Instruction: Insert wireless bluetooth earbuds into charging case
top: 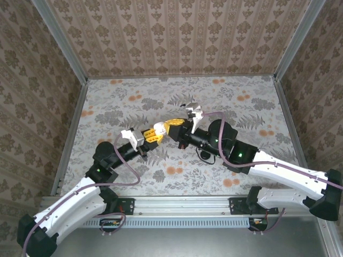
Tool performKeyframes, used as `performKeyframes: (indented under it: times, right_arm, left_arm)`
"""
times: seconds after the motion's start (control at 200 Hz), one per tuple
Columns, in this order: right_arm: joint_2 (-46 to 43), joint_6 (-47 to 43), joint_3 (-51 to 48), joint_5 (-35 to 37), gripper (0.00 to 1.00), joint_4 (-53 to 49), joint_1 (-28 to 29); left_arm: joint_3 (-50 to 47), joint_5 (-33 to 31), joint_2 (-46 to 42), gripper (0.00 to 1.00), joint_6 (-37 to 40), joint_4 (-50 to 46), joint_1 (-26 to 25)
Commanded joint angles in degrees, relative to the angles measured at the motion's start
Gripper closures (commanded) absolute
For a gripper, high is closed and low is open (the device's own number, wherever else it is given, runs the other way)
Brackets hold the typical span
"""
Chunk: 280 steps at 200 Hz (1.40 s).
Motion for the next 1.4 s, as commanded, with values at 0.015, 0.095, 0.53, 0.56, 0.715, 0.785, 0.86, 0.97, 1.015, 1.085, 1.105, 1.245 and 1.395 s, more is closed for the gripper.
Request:
performKeyframes:
  times: [0.015, 0.095, 0.53, 0.56, 0.715, 0.785, 0.86, 0.97, 1.015, 1.085, 1.105, 1.245, 1.395]
  right_arm:
    - [1.3, -2.3, 0.4, -1.8, 0.90, 3.0, 0.7]
    - [1.9, -2.6, 0.5, -1.8, 0.90, 3.0, 0.9]
    - [4.6, -5.1, 1.0, -0.5, 0.90, 0.6, 1.4]
    - [4.6, -5.3, 1.0, -0.4, 0.90, 0.4, 1.4]
    - [4.4, -6.7, 0.7, 0.3, 0.91, -0.7, 1.4]
    - [3.8, -7.1, 0.3, 0.7, 0.91, -1.1, 1.4]
    - [3.0, -7.3, -0.3, 1.2, 0.91, -1.4, 1.4]
    - [1.9, -7.6, -0.6, 1.8, 0.91, -1.9, 1.4]
    - [1.5, -7.8, -0.6, 1.9, 0.91, -2.2, 1.4]
    - [1.3, -8.3, -0.6, 2.0, 0.91, -2.7, 1.4]
    - [1.2, -8.4, -0.6, 2.1, 0.91, -2.8, 1.4]
    - [1.4, -8.7, -0.4, 1.8, 0.91, -3.6, 1.4]
    - [2.1, -8.2, -0.5, 0.9, 0.91, -3.5, 1.4]
  left_arm:
    - [-0.4, 0.0, -0.9, 1.00, 1.5, 3.1, -0.4]
    - [-0.4, -0.1, -0.9, 1.00, 1.6, 3.1, -0.4]
    - [-0.7, -0.3, -1.2, 1.00, 1.9, 2.7, -0.6]
    - [-0.7, -0.3, -1.3, 1.00, 1.9, 2.6, -0.6]
    - [-0.7, -0.5, -1.7, 1.00, 2.1, 2.5, -0.7]
    - [-0.8, -0.6, -1.8, 1.00, 2.2, 2.3, -0.7]
    - [-0.8, -0.6, -1.9, 1.00, 2.4, 2.2, -0.7]
    - [-0.9, -0.8, -1.9, 1.00, 2.5, 2.2, -0.7]
    - [-0.9, -0.8, -1.8, 1.00, 2.6, 2.2, -0.7]
    - [-0.9, -0.9, -1.8, 1.00, 2.5, 2.2, -0.7]
    - [-0.9, -0.9, -1.7, 1.00, 2.5, 2.2, -0.7]
    - [-0.9, -1.2, -1.6, 1.00, 2.6, 2.2, -0.7]
    - [-0.8, -1.2, -1.4, 1.00, 2.6, 2.3, -0.7]
